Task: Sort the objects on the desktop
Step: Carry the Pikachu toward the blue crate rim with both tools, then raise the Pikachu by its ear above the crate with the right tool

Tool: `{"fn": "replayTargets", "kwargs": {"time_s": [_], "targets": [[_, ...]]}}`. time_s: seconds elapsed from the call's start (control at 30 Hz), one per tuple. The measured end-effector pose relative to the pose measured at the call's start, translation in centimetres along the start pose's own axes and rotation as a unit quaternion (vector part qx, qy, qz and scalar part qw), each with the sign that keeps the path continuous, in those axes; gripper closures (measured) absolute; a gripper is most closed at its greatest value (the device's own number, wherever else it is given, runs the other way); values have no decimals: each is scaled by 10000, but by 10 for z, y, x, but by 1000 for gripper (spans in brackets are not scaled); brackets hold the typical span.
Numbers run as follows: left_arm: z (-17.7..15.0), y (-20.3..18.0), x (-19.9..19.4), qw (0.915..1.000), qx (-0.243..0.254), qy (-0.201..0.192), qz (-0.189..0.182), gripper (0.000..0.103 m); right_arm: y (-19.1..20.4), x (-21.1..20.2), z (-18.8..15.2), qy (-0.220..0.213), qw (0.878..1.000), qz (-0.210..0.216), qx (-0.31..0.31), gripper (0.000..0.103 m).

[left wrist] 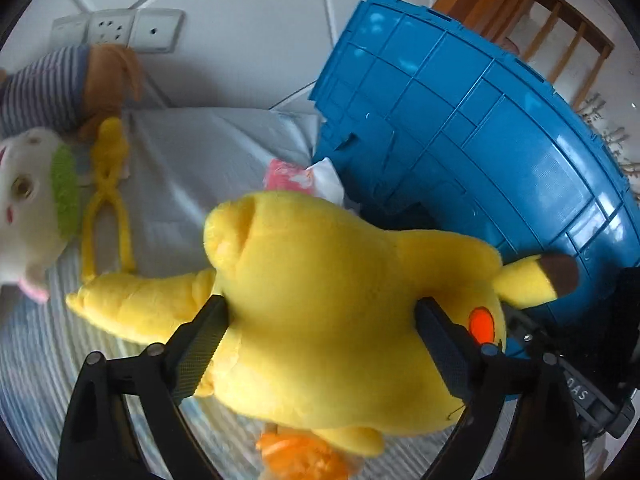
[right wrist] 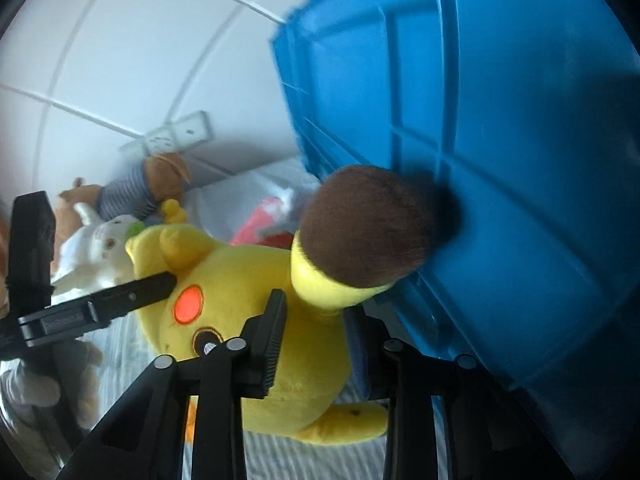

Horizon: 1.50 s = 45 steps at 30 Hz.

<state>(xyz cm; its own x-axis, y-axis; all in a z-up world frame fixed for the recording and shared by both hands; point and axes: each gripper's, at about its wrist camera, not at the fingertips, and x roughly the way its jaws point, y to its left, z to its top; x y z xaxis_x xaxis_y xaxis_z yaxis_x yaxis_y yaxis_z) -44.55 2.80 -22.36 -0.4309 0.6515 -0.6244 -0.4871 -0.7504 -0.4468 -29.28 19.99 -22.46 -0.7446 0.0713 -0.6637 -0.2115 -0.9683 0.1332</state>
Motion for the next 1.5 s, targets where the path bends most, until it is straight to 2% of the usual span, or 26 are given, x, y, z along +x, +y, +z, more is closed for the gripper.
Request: {"fn": "replayTargets", "kwargs": {"time_s": [0.1,0.2,0.3,0.4,0.47,0.5,0.57,0.6,0.63,0.67,0.8,0.93,1.2,1.5], "targets": [[7,5,4,9999,12,115,-76,8,0,6,1,-107,9995,-160,252,74],[14,14,4,9997,12,198,-147,7,0,9,4,-217,9975,-286,609,67],[18,21,8,9992,-7,268,-282,0,2,9,4,-436,9926,-363,1070,54],[20,27,15,9983,-68,332,-480,0,5,13,5,-674,9868,-516,1383,40],[19,24,17,9984,22,280,-487,0,11,18,6,-788,9853,-566,1406,30],[18,21,17,9985,101,271,-469,2,15,21,7,-834,9855,-575,1359,19],[17,13,18,9986,246,231,-419,7,22,27,6,-917,9851,-745,1249,12],[16,10,17,9986,301,197,-390,10,26,29,5,-955,9844,-875,1188,14],[14,8,14,9987,332,142,-355,10,28,31,4,-985,9845,-885,1148,44],[12,6,11,9988,363,88,-320,14,26,30,2,-993,9859,-627,1189,48],[0,-4,-8,9979,600,-188,-141,21,18,17,-4,-998,9866,-462,1206,53],[-11,-12,-37,9965,729,-380,-131,21,21,-13,-14,-1189,9862,-282,1114,57],[-25,-16,-99,9968,501,-617,-27,21,41,-66,-18,-1264,9877,-51,922,62],[-7,-41,-179,9911,486,-1239,45,21,68,-136,26,-1647,9849,194,502,63]]}}
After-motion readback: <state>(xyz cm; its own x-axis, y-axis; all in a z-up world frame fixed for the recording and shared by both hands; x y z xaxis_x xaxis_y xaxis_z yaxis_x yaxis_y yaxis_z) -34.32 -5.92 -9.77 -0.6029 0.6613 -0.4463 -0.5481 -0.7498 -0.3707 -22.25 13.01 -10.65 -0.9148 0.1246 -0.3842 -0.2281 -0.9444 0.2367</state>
